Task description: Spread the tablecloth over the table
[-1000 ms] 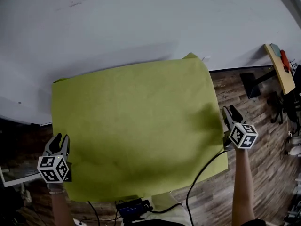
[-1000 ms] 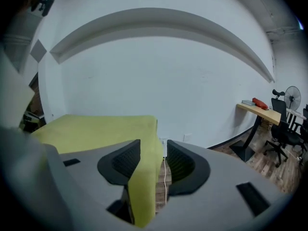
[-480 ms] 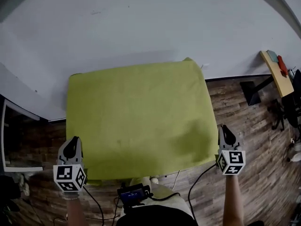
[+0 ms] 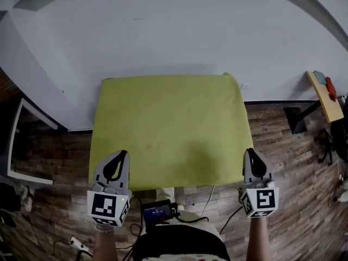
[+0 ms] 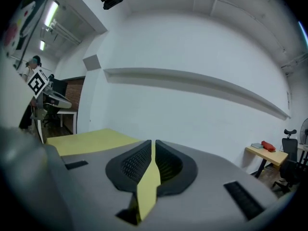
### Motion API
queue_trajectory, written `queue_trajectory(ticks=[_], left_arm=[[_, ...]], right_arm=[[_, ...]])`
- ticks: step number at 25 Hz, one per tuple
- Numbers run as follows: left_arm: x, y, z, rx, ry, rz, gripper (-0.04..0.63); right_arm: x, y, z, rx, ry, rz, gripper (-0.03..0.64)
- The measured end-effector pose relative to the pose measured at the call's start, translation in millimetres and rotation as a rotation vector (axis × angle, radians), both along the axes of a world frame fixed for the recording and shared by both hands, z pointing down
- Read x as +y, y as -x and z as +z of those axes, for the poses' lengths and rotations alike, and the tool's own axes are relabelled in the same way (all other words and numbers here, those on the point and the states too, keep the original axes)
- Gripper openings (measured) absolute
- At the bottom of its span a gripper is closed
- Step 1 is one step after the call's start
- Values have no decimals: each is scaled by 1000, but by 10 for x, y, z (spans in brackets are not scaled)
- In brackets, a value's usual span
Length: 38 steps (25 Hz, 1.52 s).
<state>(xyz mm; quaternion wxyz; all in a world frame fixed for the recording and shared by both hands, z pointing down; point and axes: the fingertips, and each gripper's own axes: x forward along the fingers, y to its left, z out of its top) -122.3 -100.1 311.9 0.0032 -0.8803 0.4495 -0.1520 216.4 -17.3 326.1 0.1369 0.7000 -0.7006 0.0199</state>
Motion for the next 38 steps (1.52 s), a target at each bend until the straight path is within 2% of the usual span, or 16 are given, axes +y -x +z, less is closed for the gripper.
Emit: queue_trajectory(ticks=[6, 10, 20, 28, 34, 38], left_arm=[[341, -298, -214, 49, -26, 67, 17], [522, -407, -328, 58, -45, 74, 17], [756, -542, -310, 14, -73, 127, 15], [725, -541, -424, 62, -66, 88, 15], [742, -553, -411, 55, -54, 95, 15], [763, -609, -395, 50, -65, 107, 15]], right_arm=[[146, 330, -304, -29, -67, -64, 46], [213, 433, -449, 13, -117, -93, 44], [339, 685, -508, -11, -121, -152, 43], [317, 755, -574, 32, -125, -188, 41], [303, 796, -626, -20, -146, -171, 40], [357, 799, -569, 33, -120, -187, 40]])
